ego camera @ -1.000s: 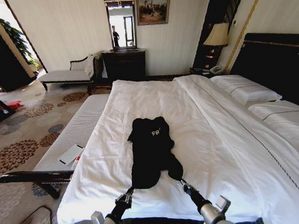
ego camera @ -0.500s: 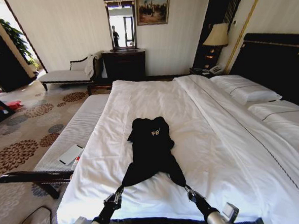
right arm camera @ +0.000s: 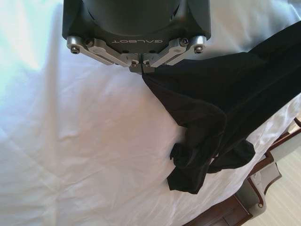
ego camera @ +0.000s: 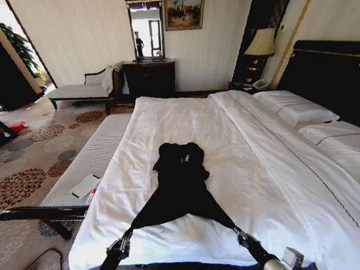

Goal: Fold the clothes on the bed.

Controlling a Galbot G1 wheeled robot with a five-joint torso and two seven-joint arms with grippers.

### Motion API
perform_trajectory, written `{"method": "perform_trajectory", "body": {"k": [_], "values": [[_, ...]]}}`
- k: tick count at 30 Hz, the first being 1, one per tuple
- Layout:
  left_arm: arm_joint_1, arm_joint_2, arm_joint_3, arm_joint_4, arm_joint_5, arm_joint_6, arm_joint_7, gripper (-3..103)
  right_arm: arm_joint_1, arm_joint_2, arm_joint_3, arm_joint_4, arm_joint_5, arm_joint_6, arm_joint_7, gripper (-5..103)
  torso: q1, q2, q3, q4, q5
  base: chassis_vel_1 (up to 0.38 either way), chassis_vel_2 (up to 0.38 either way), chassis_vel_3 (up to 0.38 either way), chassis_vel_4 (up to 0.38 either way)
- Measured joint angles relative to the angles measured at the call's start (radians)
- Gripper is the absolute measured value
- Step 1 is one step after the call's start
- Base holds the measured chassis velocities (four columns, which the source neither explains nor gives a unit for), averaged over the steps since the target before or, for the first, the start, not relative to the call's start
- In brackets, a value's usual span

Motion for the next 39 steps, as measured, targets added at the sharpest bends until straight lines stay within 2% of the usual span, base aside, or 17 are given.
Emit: {"method": "perform_trajectory", "body": {"k": [11, 30, 39], "values": [[0.070, 0.005, -0.052, 0.031, 0.020, -0.043, 0.000, 0, -0.060, 0.005, 0.039, 0.002, -0.024, 0.013, -0.012, 0, 0.000, 0.000, 0.000, 0.0000, 0.0000, 0.000, 0.000, 0.000, 0.000], [0.084, -0.022, 0.006, 0.096, 0.072, -0.073, -0.013, 0, -0.079, 0.034, 0.000, -0.041, -0.116, 0.041, -0.024, 0, 0.000, 0.000, 0.000, 0.0001, 0.0000, 0.000, 0.000, 0.000, 0.000], [0.074, -0.031, 0.028, 0.108, 0.083, -0.073, -0.019, 0, -0.069, 0.036, -0.003, -0.062, -0.120, 0.051, -0.028, 0, 0.000, 0.000, 0.000, 0.0001, 0.0000, 0.000, 0.000, 0.000, 0.000]]}}
